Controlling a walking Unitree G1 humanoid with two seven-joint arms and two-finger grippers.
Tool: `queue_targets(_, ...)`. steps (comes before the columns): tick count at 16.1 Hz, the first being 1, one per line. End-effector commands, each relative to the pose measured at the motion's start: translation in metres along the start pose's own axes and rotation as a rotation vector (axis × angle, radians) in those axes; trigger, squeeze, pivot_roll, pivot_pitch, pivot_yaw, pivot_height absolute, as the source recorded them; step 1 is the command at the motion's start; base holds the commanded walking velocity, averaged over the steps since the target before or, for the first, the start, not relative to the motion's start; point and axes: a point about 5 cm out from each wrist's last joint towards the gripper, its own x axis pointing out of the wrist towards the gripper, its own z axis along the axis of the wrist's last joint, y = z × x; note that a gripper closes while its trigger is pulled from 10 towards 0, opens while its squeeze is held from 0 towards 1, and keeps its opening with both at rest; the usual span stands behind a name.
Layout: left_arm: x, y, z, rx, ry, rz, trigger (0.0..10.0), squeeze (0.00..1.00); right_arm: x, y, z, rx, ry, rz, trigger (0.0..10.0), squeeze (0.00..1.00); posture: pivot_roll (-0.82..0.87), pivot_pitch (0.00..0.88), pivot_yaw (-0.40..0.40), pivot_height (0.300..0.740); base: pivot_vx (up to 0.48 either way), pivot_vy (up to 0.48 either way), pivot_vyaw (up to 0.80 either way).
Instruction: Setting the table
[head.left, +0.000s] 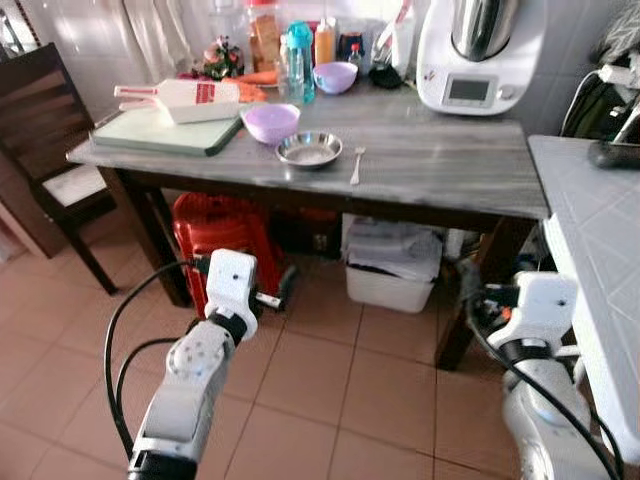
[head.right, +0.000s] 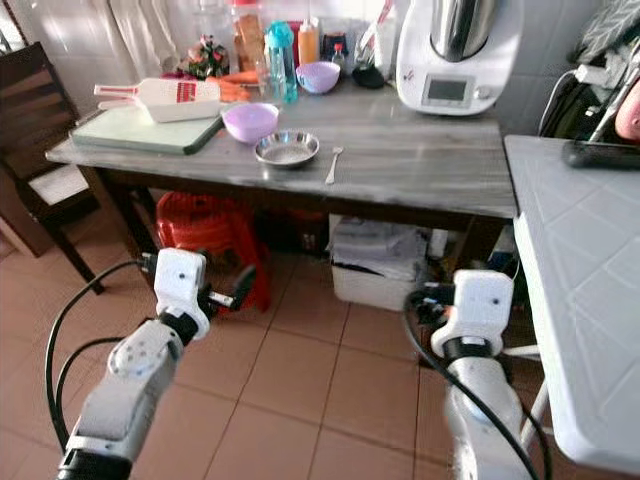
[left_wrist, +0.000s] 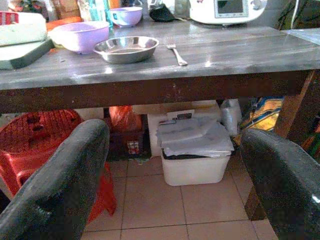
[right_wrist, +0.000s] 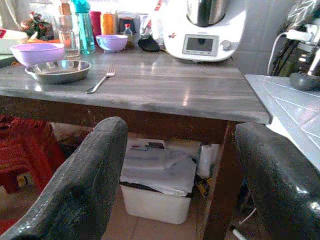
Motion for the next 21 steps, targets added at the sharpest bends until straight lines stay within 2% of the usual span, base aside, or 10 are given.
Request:
queue_targets(1,-0.0007,0.0043,-0.0008,0.002,0.009,0.010,10.0,0.00,0.0010,0.0073,0.0009,0.013,-0.001,0.018,10.0,0.00,-0.02,0.000,0.035,0.740,0.000,-0.349,0.00)
queue_targets(8,0.0001,0.0029,-0.0017,0.000,0.011,-0.006,10.0,0.00,0.0018,0.0038,-0.0010,0.006,0.015,0.025,10.0,0.00,-0.02,0.000,0.030,0.740,0.000,-0.344,-0.07)
queue_targets(15,-0.0016,0.0033,-0.0022,0.004,0.014,-0.024,10.0,0.00,0.0017,0.0070,-0.0016,0.013,0.021,0.028,10.0,0.00,-0.02,0.000,0.034,0.740,0.000,-0.342,0.00)
queue_targets(18,-0.0014,0.0009,-0.0029,0.003,0.017,-0.032,10.0,0.00,0.0015,0.0071,-0.0025,0.016,0.024,0.028,10.0,0.00,-0.02,0.000,0.033,0.740,0.000,-0.328,-0.73)
queue_targets(21,-0.0016,0.0004,-0.0034,0.006,0.019,-0.036,10.0,0.00,0.0014,0.0076,-0.0034,0.017,0.026,0.030,10.0,0.00,-0.02,0.000,0.033,0.740,0.000,-0.309,-0.14)
